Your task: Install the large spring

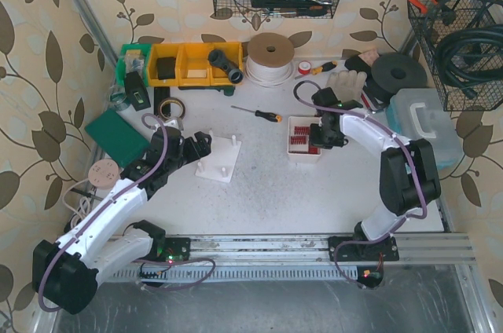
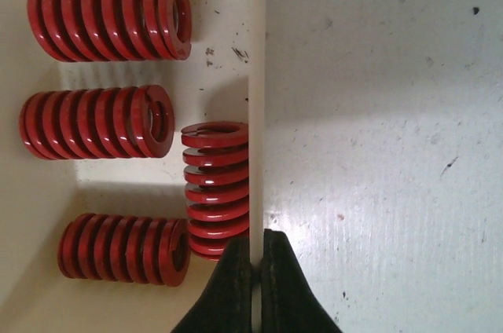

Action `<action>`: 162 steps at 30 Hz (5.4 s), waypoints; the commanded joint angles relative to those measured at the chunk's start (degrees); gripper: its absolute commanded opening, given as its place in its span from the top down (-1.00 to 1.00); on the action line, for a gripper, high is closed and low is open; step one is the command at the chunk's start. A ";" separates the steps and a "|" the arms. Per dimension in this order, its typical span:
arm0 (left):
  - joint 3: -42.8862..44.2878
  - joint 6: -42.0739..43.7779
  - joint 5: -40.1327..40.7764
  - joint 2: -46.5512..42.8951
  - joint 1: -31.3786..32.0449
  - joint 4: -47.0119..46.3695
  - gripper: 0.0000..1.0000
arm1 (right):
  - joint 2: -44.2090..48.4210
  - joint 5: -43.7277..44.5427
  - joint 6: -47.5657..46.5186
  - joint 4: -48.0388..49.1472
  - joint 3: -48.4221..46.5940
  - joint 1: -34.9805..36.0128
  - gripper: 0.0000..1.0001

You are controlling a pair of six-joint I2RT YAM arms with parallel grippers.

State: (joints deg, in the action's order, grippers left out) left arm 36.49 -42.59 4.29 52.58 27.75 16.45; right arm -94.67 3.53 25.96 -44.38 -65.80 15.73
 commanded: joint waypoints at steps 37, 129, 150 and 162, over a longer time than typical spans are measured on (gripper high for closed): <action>12.75 7.18 -3.50 8.40 -2.08 26.63 -0.54 | 29.52 1.32 13.18 10.33 10.53 23.37 -0.28; 11.07 2.97 6.38 11.02 6.39 12.50 -0.44 | 7.11 -2.37 3.81 -2.70 -3.95 10.49 -0.48; 6.51 3.19 3.24 7.18 3.93 7.65 -0.51 | -11.53 2.30 4.96 -1.01 -14.07 9.05 -0.52; 6.31 3.04 2.57 7.54 3.30 7.34 -0.51 | -16.64 3.23 5.20 -0.21 -17.26 8.99 -0.58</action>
State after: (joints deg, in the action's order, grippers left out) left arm 42.89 -40.34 7.35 59.96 31.79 25.15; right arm -109.40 4.99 31.00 -44.60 -81.54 24.73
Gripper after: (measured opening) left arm 0.755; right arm 0.789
